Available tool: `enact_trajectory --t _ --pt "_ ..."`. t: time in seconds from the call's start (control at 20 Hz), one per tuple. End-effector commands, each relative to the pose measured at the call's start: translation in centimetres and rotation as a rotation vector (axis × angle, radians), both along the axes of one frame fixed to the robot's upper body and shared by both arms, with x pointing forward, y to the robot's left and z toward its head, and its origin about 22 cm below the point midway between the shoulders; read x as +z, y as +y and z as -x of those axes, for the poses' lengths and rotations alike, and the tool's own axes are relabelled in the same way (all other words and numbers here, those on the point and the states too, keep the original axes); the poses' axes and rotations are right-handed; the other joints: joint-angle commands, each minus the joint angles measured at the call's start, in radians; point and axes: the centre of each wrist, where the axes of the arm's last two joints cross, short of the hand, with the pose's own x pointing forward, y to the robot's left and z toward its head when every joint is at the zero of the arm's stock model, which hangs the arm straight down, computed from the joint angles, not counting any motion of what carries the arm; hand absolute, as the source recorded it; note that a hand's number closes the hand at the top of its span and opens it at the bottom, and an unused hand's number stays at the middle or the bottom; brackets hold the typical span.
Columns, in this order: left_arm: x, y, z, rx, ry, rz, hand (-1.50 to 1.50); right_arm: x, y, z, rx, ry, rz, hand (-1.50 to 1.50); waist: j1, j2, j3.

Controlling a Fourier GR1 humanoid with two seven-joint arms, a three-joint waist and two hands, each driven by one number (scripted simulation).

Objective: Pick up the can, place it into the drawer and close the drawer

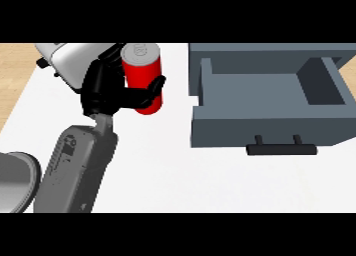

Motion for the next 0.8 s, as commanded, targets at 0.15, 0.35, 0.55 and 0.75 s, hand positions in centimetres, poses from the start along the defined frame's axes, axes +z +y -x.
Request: enact_trajectory --t 0.15,0.35,0.55,0.75 --pt "3.9 -3.2 -2.6 -0.02 -0.005 -0.02 1.5 -0.6 -0.2 -0.6 0.002 0.006 0.007 -1.5 -0.004 0.002 0.0" --pt "5.6 -6.2 -2.5 -0.007 -0.013 -0.035 1.5 0.7 0.5 -1.0 0.007 0.001 -0.012 -1.5 -0.004 0.002 0.0" --pt "7.4 -8.1 -4.0 -0.019 -0.009 -0.055 1.5 0.9 1.0 -0.6 0.031 -0.014 -0.009 -1.5 -0.011 0.003 0.0" --pt "7.8 -8.9 -5.2 -0.015 -0.02 -0.059 1.5 0.9 0.2 -0.6 0.008 0.001 -0.003 -1.5 -0.012 0.003 0.0"
